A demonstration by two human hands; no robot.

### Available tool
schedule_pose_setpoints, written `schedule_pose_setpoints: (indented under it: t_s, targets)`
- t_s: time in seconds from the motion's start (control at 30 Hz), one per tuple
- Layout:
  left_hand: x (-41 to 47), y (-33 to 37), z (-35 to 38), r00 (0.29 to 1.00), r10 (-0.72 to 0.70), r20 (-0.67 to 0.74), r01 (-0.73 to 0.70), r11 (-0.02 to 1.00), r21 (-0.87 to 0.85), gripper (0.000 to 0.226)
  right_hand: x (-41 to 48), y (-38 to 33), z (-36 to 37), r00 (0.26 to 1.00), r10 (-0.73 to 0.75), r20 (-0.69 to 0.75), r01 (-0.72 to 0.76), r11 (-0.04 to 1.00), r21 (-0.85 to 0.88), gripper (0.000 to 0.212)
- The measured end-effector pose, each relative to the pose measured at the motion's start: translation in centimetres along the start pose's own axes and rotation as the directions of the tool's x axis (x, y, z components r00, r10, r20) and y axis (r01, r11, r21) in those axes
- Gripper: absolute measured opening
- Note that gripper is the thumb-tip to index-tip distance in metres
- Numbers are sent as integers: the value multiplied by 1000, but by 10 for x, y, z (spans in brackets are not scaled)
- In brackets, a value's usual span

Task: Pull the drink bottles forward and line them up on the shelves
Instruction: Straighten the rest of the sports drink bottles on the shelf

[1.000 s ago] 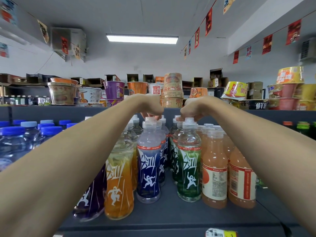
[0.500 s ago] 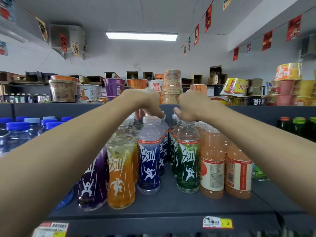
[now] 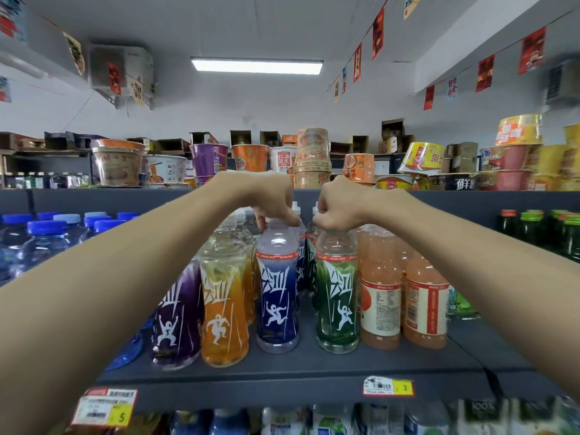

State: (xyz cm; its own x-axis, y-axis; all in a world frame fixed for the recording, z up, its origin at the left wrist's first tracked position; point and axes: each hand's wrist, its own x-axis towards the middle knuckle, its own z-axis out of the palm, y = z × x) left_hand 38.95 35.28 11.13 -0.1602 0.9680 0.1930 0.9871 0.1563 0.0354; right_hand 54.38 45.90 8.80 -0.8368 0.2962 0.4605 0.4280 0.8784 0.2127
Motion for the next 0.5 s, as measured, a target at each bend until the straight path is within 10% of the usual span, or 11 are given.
schedule_pose_setpoints:
  t_s: [0.5]
  targets:
    - [-21,8,-1,997,82,6,-82,997,16,54,-11,1,-20,987,30,156,-22,998,-54,48]
